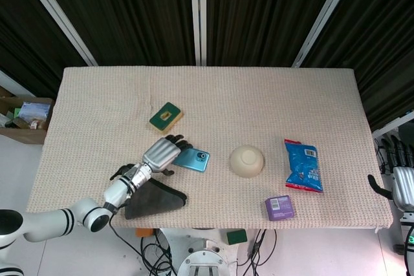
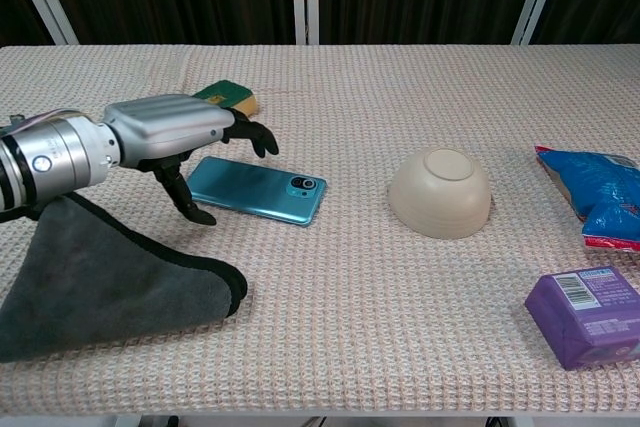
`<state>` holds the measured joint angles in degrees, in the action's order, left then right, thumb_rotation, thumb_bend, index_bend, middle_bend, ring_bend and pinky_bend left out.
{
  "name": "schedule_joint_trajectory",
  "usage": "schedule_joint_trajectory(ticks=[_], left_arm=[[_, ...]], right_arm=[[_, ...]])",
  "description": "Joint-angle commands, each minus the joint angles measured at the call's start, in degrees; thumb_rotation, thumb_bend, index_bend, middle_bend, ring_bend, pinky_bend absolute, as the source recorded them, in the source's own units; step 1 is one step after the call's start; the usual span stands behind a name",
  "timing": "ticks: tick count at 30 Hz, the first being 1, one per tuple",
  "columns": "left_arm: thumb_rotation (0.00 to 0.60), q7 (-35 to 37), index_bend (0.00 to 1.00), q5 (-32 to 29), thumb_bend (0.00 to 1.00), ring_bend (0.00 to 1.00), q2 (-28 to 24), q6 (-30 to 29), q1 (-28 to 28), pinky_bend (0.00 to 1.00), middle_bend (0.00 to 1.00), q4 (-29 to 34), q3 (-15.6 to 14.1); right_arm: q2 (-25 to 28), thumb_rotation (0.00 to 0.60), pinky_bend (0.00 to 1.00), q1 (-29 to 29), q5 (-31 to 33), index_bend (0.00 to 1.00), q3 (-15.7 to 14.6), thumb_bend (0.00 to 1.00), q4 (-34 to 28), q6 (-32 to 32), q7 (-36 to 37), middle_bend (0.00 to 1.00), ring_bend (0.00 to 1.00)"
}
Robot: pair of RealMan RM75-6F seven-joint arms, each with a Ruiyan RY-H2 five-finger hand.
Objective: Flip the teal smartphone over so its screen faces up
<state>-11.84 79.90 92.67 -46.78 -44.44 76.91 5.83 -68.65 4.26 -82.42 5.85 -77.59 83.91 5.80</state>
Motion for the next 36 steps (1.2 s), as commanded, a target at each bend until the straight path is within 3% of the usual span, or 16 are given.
schedule_joint_trajectory(ticks=[1,19,30,36], left_arm=[[0.600,0.41,0.19,-0.02,0.10,0.13,0.29,0.48,-0.49,0.25,0.23,-0.63,-0.25],[0.600,-0.12,0.20,-2.70,0.15,0.15,1.18,2.61,-2.22,0.27,0.32,-2.55,-0.81],[0.600,1.98,0.25,-1.97,0.36,0.20,3.19,2.70,-3.48,0.33,0.38,-5.86,-0.79],[0.600,4.64,0.31,-0.58,0.64,0.25,4.98,0.27,-3.28,0.37,0.43,-8.61,-0.55]], right_arm=[[-0.05,0.600,0.00,0.03,0.07,0.00,0.00,0.30,0.16,-0.12,0.12,0.00,0.00],[-0.61,0.600,0.00,0.62,0.19,0.00,-0.21,0.30,0.93,-1.47,-0.13,0.00,0.00],[-0.89,0.600,0.00,0.52,0.62,0.00,-0.21,0.30,1.90,-1.79,0.39,0.00,0.00],[-1.03,0.600,0.00,0.57,0.70,0.00,-0.22,0.30,2.24,-1.98,0.55,0.00,0.00]])
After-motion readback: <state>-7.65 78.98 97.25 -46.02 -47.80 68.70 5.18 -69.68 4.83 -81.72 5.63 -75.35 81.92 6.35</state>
